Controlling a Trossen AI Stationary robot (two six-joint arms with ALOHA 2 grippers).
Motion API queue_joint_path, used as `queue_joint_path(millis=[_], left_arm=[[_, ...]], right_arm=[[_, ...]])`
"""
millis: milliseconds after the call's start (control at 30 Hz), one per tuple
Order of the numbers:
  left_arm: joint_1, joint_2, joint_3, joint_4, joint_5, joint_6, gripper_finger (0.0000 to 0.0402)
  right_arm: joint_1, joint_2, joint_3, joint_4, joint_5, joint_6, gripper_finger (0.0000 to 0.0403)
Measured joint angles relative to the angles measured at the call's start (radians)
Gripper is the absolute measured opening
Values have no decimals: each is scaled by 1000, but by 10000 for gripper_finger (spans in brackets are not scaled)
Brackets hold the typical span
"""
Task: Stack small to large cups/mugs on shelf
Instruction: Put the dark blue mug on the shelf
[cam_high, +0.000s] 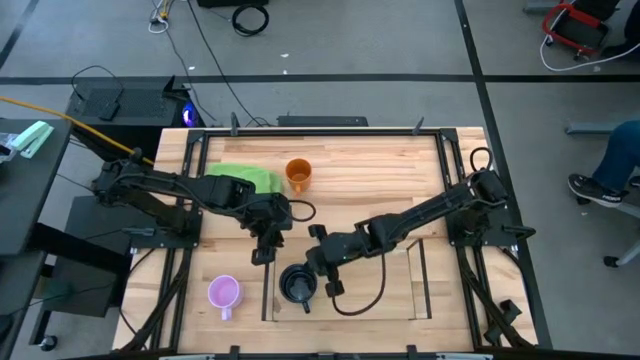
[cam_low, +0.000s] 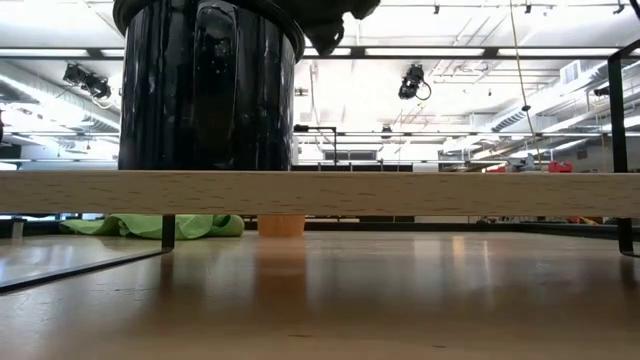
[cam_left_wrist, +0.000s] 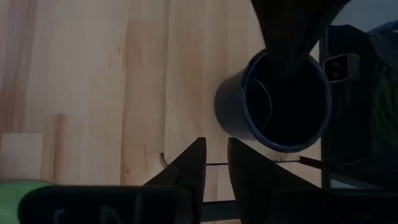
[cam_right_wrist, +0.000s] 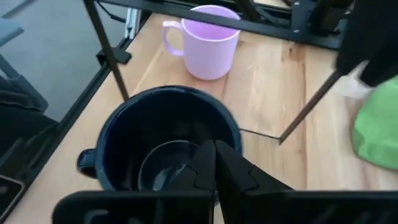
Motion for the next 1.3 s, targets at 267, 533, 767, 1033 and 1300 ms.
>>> queue_joint_path(millis=[267, 533, 767, 1033, 1300], left_arm=[[-2, 0, 0, 0, -3, 0, 80], [-1, 0, 0, -4, -3, 3, 79], [0, 0, 0, -64, -3, 3, 73], [6, -25, 1, -175, -144, -5, 79], [69, -147, 0, -109, -232, 52, 79]], right_arm=[[-29, -1, 7, -118, -2, 70, 55], [-50, -5, 161, -335, -40, 156, 109], [-50, -5, 340, -516, -59, 243, 124], [-69, -5, 361, -539, -96, 255, 122], [-83, -5, 361, -531, -96, 235, 123]])
